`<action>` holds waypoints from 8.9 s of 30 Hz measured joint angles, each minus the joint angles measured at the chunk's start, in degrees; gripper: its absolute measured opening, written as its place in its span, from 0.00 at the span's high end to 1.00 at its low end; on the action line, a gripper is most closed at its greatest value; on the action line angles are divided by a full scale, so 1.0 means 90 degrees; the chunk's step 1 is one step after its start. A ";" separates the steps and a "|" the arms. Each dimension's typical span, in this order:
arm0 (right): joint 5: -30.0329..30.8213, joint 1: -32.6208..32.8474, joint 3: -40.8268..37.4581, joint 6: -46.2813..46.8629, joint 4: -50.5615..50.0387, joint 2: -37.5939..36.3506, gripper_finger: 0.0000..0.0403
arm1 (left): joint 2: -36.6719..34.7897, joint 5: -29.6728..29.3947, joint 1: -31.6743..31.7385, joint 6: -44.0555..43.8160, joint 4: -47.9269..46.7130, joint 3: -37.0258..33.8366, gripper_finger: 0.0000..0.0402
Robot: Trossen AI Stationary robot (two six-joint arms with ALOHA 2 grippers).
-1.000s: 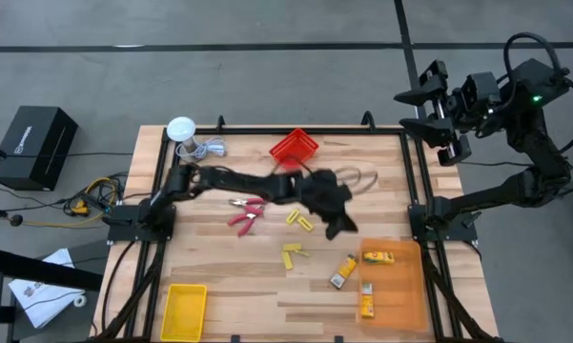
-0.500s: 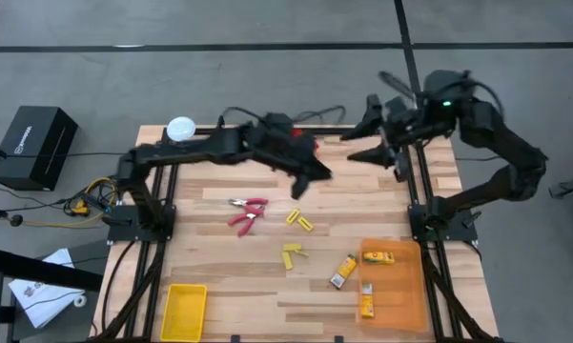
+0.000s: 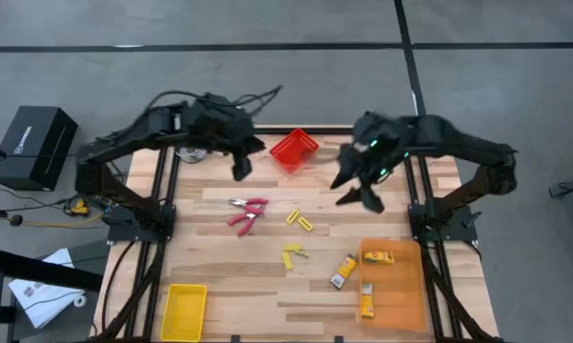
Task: Pick & Place School Supplies
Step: Put the crayon box into the orange bin
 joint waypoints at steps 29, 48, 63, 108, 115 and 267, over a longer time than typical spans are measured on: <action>0.0367 0.2274 -0.4149 0.3326 0.2381 0.0713 0.99 | -0.0624 0.0005 0.0015 0.0048 -0.1049 0.0002 0.85; -0.0274 0.2411 -0.5792 0.4233 0.3954 0.0719 1.00 | -0.0366 0.0001 0.0015 -0.0063 -0.1030 0.0001 0.85; -0.0608 0.2297 -0.6150 0.4549 0.4501 0.0714 1.00 | -0.0157 0.0003 0.0015 -0.0284 -0.0986 0.0002 0.85; -0.0210 0.0028 -0.5107 0.3209 0.4247 0.2147 1.00 | -0.0155 0.0003 0.0088 0.0158 -0.0947 0.0002 0.85; -0.0684 -0.0126 -0.5107 0.3064 0.4204 0.1348 1.00 | -0.0155 0.0003 0.0088 0.0092 -0.0949 0.0002 0.85; 0.0531 0.4618 -0.7104 0.6734 0.2906 -0.1364 0.87 | 0.0285 0.0003 0.0117 0.0007 -0.0937 0.0002 0.91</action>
